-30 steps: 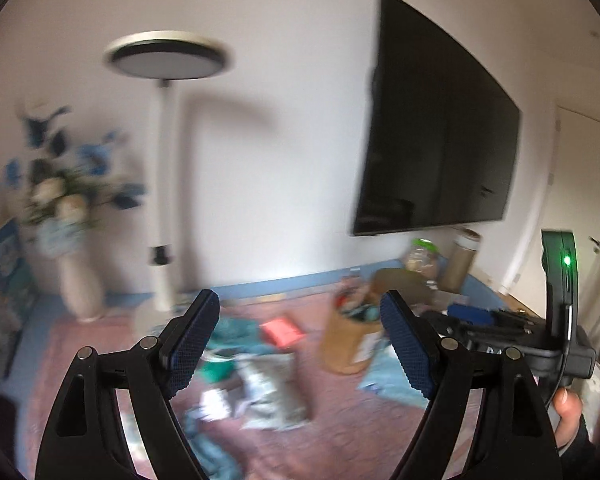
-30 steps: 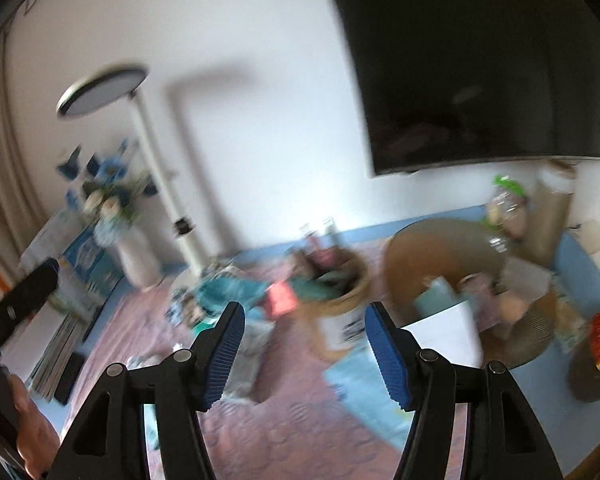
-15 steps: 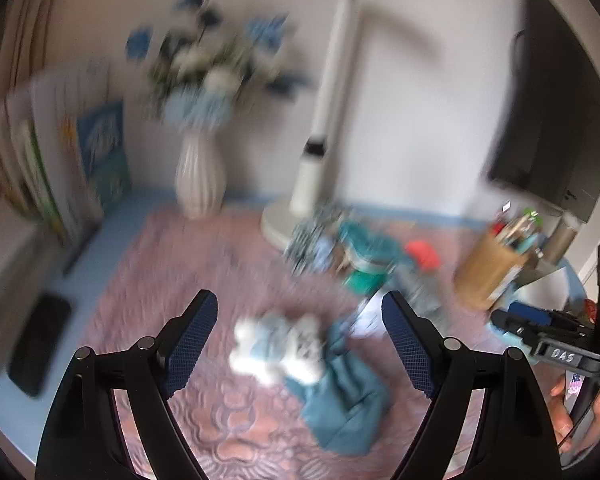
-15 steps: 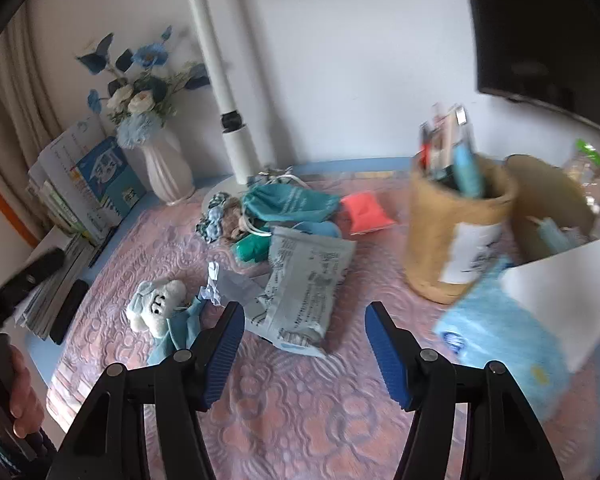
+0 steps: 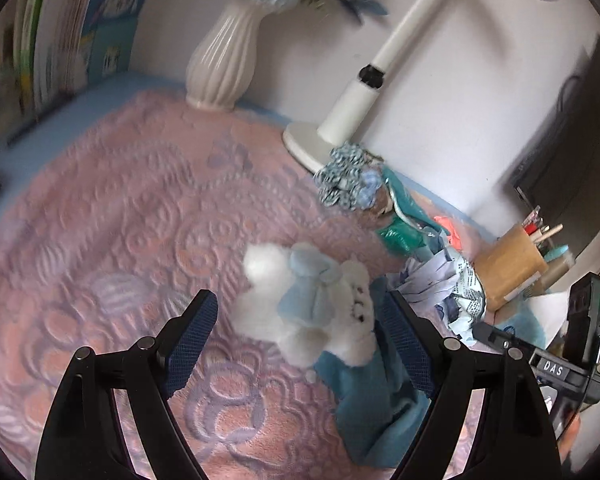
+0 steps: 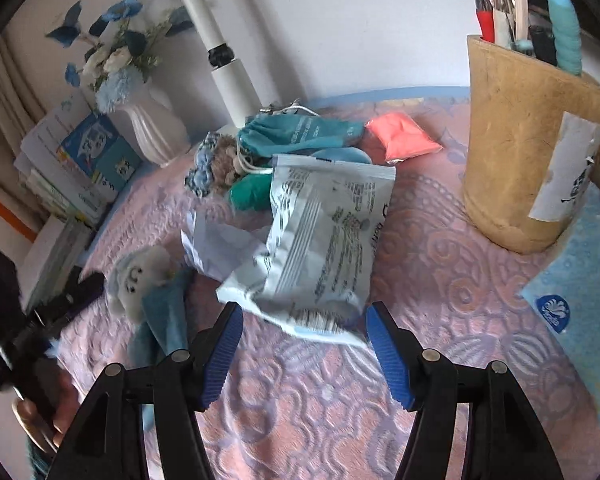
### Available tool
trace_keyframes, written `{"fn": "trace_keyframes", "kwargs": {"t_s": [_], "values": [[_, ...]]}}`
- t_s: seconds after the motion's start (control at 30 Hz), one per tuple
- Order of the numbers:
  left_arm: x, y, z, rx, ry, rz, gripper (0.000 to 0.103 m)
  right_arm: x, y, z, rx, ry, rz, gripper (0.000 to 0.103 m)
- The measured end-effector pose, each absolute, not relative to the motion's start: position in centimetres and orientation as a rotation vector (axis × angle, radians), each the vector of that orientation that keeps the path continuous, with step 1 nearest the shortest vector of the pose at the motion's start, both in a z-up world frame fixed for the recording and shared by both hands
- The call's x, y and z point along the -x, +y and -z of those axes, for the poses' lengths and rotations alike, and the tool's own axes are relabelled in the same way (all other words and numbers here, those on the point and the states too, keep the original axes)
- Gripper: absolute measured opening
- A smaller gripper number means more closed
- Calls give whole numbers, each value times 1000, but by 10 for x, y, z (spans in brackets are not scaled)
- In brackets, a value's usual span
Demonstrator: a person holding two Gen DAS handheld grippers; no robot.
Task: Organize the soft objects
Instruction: 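Return to the bedspread and grasp the silver snack bag with the right gripper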
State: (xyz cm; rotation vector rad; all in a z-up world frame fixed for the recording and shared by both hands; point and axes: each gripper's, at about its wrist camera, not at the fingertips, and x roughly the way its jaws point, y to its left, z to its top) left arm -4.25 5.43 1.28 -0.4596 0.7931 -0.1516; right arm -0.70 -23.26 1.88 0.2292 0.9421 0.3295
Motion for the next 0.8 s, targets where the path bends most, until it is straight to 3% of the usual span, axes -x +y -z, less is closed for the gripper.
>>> {"fn": "trace_keyframes", "kwargs": {"t_s": [0.07, 0.17, 0.33, 0.7, 0.8], "values": [[43, 60, -8, 502, 795, 163, 83, -1, -233, -20, -262, 941, -322, 67], [44, 65, -4, 541, 796, 156, 83, -13, -239, -16, -361, 941, -311, 84], [41, 65, -1, 544, 814, 153, 83, -21, -247, 4, -503, 922, -326, 85], [29, 53, -12, 525, 874, 154, 83, -30, -232, -3, -440, 945, -293, 84], [21, 43, -16, 458, 885, 136, 83, -40, -224, -3, -398, 967, -252, 72]]}}
